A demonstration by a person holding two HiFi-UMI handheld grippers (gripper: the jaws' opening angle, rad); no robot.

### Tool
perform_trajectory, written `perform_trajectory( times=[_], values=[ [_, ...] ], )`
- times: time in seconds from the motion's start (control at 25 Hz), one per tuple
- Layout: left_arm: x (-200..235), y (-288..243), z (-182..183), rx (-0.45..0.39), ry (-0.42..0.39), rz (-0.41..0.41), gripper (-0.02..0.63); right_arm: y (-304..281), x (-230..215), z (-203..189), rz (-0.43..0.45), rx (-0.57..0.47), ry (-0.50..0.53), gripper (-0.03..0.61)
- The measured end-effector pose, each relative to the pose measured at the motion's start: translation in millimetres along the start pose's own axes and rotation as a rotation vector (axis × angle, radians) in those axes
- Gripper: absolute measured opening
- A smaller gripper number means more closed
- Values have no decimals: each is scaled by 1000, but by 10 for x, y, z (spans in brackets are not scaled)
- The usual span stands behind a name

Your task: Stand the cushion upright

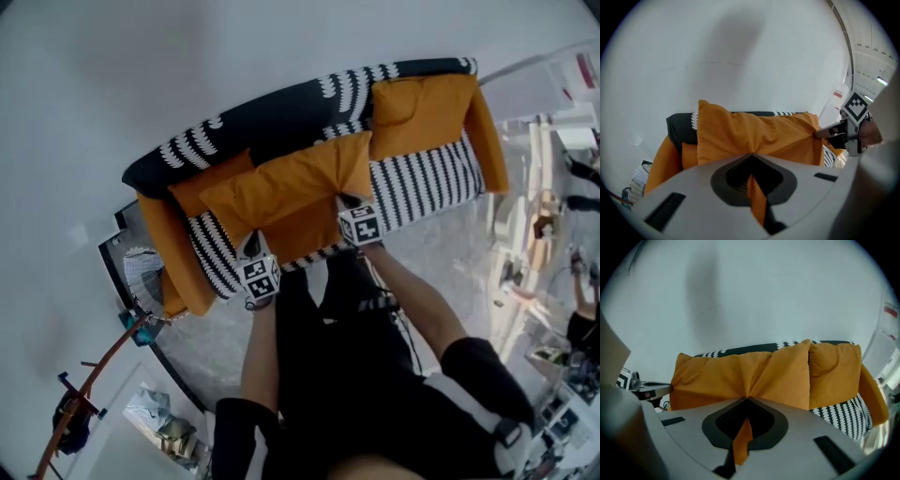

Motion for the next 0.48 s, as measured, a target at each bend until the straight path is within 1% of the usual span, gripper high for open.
perform_trajectory(
  times=[0.12, 0.28, 0.4, 0.48],
  values=[
    [-168, -93, 32, 3, -5, 14, 0, -2, -153, 12, 31, 11, 2, -2],
    [-333, -243, 60, 8, 9, 35, 0, -108, -381, -9, 55, 10, 19, -2],
    [-451, -370, 92, 10, 11, 44, 0, -128, -563, 53, 51, 12, 23, -2],
    [-512, -468, 120, 11, 10, 49, 0, -148, -626, 121, 71, 15, 13, -2]
  ],
)
Point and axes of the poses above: the fingertips, and each gripper's own axes: y backward along the fingers, x to its left, z out of its top, the point moved 1 cm from there along y, backward along the fingers, and after that the axes turned 13 degrees about y, right-handed, at the moved point
